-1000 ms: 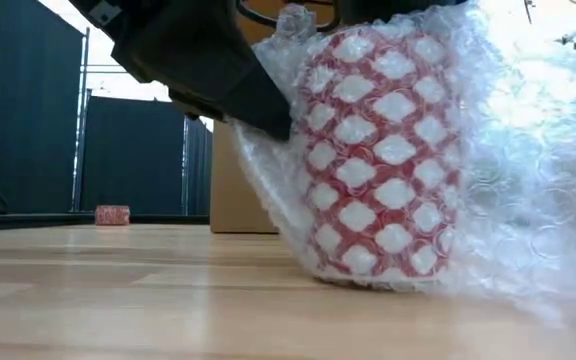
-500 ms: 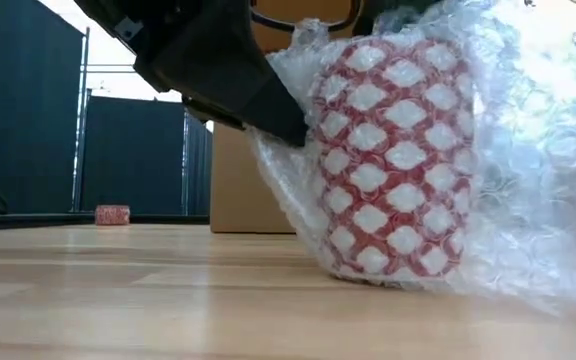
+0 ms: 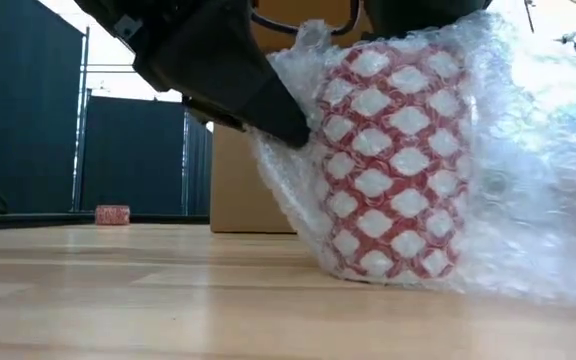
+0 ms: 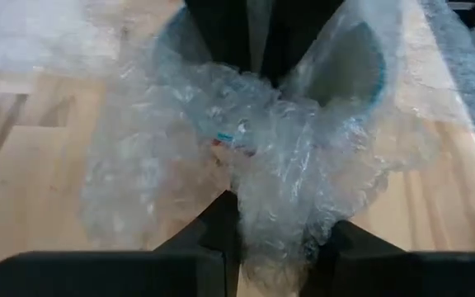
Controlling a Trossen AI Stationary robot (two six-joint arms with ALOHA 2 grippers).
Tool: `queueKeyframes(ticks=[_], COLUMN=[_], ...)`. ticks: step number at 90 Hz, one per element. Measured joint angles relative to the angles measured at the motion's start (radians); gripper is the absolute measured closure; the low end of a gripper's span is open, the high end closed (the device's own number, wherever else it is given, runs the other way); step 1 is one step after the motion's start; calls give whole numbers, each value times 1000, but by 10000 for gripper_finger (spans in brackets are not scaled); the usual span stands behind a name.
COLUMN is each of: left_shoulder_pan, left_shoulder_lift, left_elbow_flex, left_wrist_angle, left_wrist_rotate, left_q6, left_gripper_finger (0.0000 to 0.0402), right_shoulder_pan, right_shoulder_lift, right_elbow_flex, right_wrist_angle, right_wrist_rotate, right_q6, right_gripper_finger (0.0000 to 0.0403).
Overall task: Wrap mug
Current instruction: Wrap the red cup with the left transparent bubble wrap
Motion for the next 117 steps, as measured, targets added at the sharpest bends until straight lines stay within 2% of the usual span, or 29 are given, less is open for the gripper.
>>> queueKeyframes(ticks=[11, 31, 59, 72, 80, 88, 98, 107, 117], left_shoulder_pan=[1, -12, -39, -44, -36, -15, 11, 24, 34], left_shoulder_lift=[-2, -49, -212, -264, -257, -231, -201, -185, -146], left_elbow_flex=[1, 1, 3, 3, -13, -65, -104, -105, -104], left_wrist_angle=[2, -41, -205, -348, -413, -329, -108, 97, 237], left_wrist_rotate=[60, 94, 8, -165, -195, -196, -176, -91, 8], left_q6=[11, 42, 42, -2, -30, -23, 32, 90, 120], left_gripper_finger=[328, 269, 256, 256, 256, 261, 273, 284, 293], right_shoulder_pan=[1, 1, 1, 2, 3, 5, 6, 6, 6], right_shoulder_lift=[0, 0, 0, 0, 0, 0, 0, 0, 0], right_elbow_flex=[0, 0, 0, 0, 0, -1, -1, -1, -1], right_wrist_angle=[2, -1, -3, -2, -2, -1, -1, -1, 0], right_wrist_rotate=[-5, -8, -7, -8, -8, -7, -7, -7, -7], right_q6=[-2, -12, -19, -19, -18, -20, -17, -16, -16], right_gripper_finger=[403, 403, 403, 403, 403, 403, 403, 403, 403])
